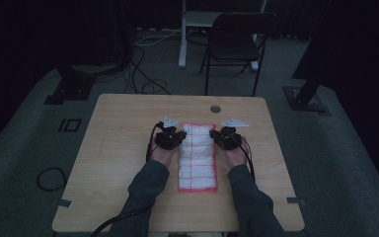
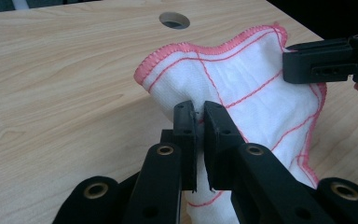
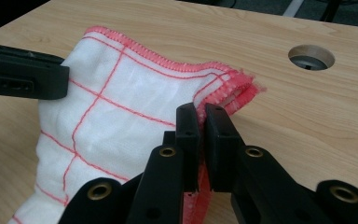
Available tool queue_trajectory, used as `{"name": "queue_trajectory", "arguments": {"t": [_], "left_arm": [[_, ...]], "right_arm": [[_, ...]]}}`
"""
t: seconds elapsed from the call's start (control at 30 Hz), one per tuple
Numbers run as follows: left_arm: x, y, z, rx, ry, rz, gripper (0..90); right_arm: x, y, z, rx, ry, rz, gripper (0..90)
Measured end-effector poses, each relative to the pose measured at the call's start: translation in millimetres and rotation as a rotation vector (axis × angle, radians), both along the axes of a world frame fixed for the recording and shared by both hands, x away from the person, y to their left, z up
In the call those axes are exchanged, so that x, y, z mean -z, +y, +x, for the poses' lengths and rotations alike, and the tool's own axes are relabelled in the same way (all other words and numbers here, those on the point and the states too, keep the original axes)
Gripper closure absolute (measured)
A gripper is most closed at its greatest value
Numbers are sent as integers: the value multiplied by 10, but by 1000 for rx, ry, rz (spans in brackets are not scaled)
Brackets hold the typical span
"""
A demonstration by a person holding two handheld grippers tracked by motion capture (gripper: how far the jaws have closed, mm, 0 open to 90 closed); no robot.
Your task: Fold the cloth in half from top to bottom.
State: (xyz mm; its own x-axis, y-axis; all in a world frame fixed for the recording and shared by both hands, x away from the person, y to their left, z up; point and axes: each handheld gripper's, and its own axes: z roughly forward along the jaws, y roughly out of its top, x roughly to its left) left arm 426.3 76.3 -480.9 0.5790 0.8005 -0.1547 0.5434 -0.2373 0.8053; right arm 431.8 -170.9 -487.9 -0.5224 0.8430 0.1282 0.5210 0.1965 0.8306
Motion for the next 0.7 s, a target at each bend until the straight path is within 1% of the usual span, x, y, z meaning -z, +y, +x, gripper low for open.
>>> {"name": "queue_trajectory", "arguments": {"t": [0.2, 0.47, 0.7], "left_arm": [[-12, 6, -80, 15, -9, -2, 847], [-19, 24, -179, 21, -13, -21, 846], [-29, 36, -266, 33, -19, -19, 846]], "right_arm": [[2, -22, -103, -8, -10, 18, 855], [-4, -34, -183, -23, -19, 15, 855], [-7, -41, -253, -32, -27, 17, 855]]}}
